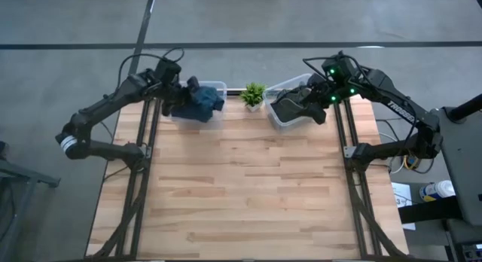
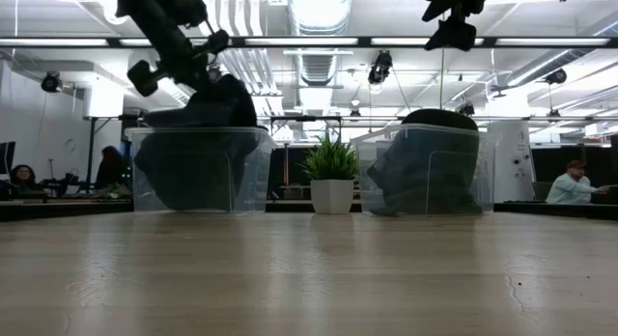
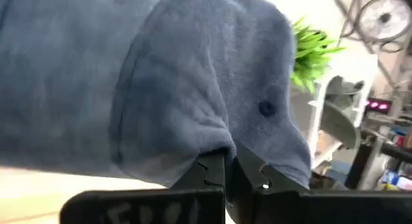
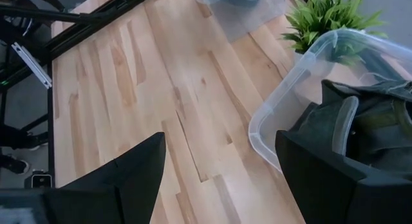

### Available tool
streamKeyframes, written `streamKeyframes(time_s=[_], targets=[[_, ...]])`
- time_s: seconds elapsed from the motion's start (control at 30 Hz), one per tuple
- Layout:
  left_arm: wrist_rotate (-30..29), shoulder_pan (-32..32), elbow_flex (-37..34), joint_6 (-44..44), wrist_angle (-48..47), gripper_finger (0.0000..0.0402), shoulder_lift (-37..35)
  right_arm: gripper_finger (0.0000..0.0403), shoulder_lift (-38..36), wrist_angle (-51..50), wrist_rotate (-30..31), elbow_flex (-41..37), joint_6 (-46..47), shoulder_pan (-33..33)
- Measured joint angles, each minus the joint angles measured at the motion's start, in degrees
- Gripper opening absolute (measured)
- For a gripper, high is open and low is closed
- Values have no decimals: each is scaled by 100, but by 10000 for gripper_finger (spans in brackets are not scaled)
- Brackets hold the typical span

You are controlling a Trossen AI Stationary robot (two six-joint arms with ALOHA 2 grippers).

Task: Pick & Place hat
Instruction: Put the dark blue cap into the left transparent bin

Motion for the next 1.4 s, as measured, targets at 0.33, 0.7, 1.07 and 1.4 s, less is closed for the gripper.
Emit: streamKeyframes(time_s=[0.33, 0.7, 1.07, 1.4], targets=[[-669, 20, 0, 223, 522, 0, 498, 286, 0, 1, 0, -157, 86, 1], [-1269, 20, 0, 769, 11, 0, 736, 286, 0, 3, 0, -157, 170, -1], [-1324, 18, 2, 1182, -224, 0, 1357, 286, 0, 8, -2, -157, 278, -1], [-1393, 7, 4, 1460, -221, 6, 1792, 286, 0, 12, -1, -157, 319, 2]])
